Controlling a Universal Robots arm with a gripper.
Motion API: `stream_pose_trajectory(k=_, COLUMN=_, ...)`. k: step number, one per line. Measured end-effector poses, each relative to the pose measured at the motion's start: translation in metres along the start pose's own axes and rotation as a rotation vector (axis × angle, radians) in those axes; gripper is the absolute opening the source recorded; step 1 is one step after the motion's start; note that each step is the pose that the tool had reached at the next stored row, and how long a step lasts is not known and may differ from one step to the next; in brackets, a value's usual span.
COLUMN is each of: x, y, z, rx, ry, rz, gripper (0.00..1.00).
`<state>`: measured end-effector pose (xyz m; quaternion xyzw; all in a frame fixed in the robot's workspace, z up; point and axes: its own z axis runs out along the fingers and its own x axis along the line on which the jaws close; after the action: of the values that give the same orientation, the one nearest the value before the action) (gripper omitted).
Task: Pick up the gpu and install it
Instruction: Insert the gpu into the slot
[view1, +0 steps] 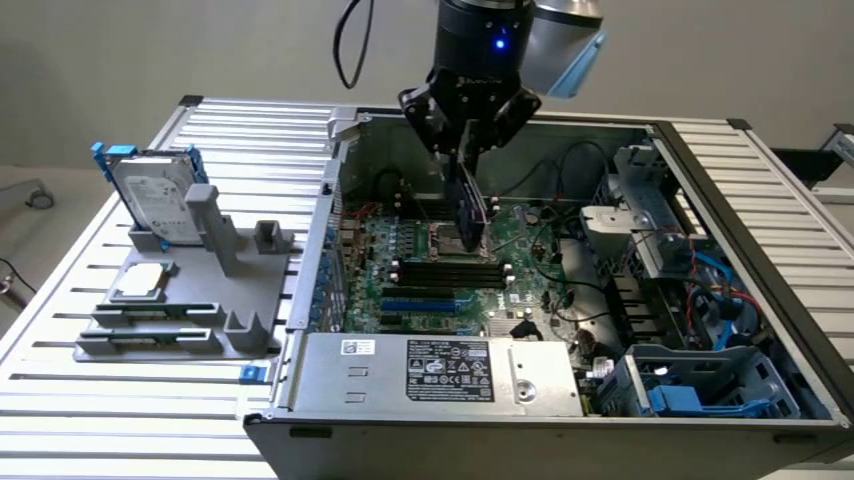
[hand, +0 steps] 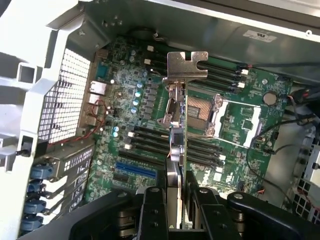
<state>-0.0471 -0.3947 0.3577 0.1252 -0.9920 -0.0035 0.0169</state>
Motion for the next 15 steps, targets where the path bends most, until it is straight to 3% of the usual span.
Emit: stream_pose_trajectory(k=15, x=0.0000, y=0.0000, z=0.0001, rx=0.0088, ry=0.0030, rz=-0.272, gripper=0.26)
